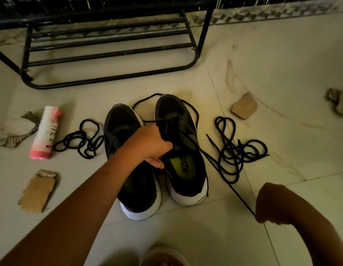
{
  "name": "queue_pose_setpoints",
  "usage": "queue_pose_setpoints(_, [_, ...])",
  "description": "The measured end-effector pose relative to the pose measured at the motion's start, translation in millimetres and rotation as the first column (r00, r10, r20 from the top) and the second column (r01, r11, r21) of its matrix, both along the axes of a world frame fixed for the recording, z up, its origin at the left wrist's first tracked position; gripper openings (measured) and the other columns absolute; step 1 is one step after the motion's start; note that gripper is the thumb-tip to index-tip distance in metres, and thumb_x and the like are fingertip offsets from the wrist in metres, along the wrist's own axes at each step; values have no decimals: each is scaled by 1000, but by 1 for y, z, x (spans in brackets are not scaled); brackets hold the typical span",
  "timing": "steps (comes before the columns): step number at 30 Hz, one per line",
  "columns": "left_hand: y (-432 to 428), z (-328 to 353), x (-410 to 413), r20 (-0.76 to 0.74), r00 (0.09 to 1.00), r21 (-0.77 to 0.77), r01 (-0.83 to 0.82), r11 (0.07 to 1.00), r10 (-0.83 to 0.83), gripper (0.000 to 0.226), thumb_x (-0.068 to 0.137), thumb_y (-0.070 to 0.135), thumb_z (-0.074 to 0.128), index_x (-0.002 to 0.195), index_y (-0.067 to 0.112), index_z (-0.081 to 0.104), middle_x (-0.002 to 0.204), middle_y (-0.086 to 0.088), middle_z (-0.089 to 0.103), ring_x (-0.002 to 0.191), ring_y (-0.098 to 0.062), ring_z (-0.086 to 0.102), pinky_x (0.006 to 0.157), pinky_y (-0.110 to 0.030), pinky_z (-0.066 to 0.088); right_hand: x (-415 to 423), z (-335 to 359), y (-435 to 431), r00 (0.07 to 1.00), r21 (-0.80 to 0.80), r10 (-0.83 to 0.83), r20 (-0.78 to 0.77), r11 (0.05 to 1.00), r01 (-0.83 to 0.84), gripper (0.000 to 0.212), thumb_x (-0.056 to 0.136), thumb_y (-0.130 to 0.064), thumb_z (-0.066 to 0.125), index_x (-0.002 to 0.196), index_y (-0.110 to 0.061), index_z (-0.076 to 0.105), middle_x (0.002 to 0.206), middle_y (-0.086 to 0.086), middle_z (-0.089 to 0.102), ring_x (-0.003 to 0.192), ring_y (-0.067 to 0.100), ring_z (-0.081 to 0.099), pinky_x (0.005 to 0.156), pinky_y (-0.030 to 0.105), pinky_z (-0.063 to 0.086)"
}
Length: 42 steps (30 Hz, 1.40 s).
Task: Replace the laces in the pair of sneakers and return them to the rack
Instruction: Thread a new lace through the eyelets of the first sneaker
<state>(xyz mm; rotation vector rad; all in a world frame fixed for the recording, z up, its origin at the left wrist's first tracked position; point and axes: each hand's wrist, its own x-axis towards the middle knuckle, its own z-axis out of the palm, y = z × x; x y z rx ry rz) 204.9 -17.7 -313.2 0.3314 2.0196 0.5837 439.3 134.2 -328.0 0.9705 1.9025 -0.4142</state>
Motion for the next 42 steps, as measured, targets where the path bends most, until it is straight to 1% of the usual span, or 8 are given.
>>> queue_pose_setpoints(3, [0, 0, 1, -7, 1000, -4, 3, 1000, -3, 16, 91, 13, 54, 106, 11, 49, 80, -19, 69, 62, -24, 70, 58, -30, 60, 0, -7, 0, 1000, 71, -6, -17, 997, 7, 22, 76, -20, 72, 66, -17, 53, 67, -3, 61, 62, 8, 62, 59, 18, 51])
queue_pose_setpoints(6, [0, -1, 1, -14, 1000, -15, 1, 1000, -2, 25, 90, 14, 55, 113, 6, 51, 82, -19, 70, 64, -26, 71, 64, -33, 60, -20, 1, -1, 926, 61, -57, -374, 994, 85, 10, 83, -16, 67, 92, -20, 67, 87, -1, 67, 78, 14, 64, 73, 25, 53])
queue_pose_setpoints(9, [0, -1, 1, -15, 1000, -25, 1, 1000, -1, 30, 90, 15, 55, 118, 5, 51, 84, -20, 71, 65, -27, 71, 67, -36, 60, -60, 19, -18, 579, 25, -55, -813, 991, 130, 14, 87, -13, 64, 98, -18, 71, 78, -7, 65, 69, 11, 63, 69, 26, 51])
queue_pose_setpoints(11, [0, 1, 1, -11, 1000, -14, 0, 1000, 0, 25, 90, 15, 55, 114, 8, 50, 84, -19, 70, 65, -26, 71, 63, -34, 60, -94, 26, -31, 354, 7, -35, -935, 993, 117, 17, 86, -13, 65, 102, -17, 70, 85, -9, 65, 74, 6, 60, 73, 24, 49])
queue_pose_setpoints(13, [0, 3, 3, -13, 1000, 4, -4, 1000, 5, 17, 91, 13, 53, 107, 13, 48, 81, -17, 69, 64, -25, 71, 58, -31, 60, -126, 23, -39, 279, 19, -2, -960, 997, 72, 22, 85, -14, 65, 106, -18, 69, 98, -7, 68, 86, 8, 62, 78, 26, 51])
queue_pose_setpoints(20, [-2, 5, 4, -23, 1000, 1, -6, 1000, 6, 11, 91, 12, 51, 100, 14, 46, 78, -17, 68, 66, -25, 71, 59, -30, 60, -168, 6, -47, 445, 126, 120, -887, 992, -16, 21, 84, -14, 61, 102, -23, 63, 96, -3, 69, 90, 20, 64, 79, 35, 52])
queue_pose_setpoints(31, [1, 2, 2, -4, 1000, -52, -28, 998, 28, 13, 91, 12, 50, 100, 3, 55, 75, -21, 69, 65, -26, 71, 59, -32, 59, -145, 4, -48, 353, -60, -78, -932, 996, 62, 19, 79, -6, 62, 80, -21, 50, 69, -5, 60, 65, 14, 60, 65, 32, 53])
queue_pose_setpoints(42, [0, 1, 1, 7, 1000, -35, -19, 999, 19, 14, 92, 13, 51, 102, 4, 53, 79, -22, 70, 70, -29, 71, 69, -37, 60, -104, 9, -57, 322, -148, -181, -929, 981, 124, 28, 76, 0, 68, 71, -23, 52, 69, -3, 64, 62, 8, 60, 59, 17, 52])
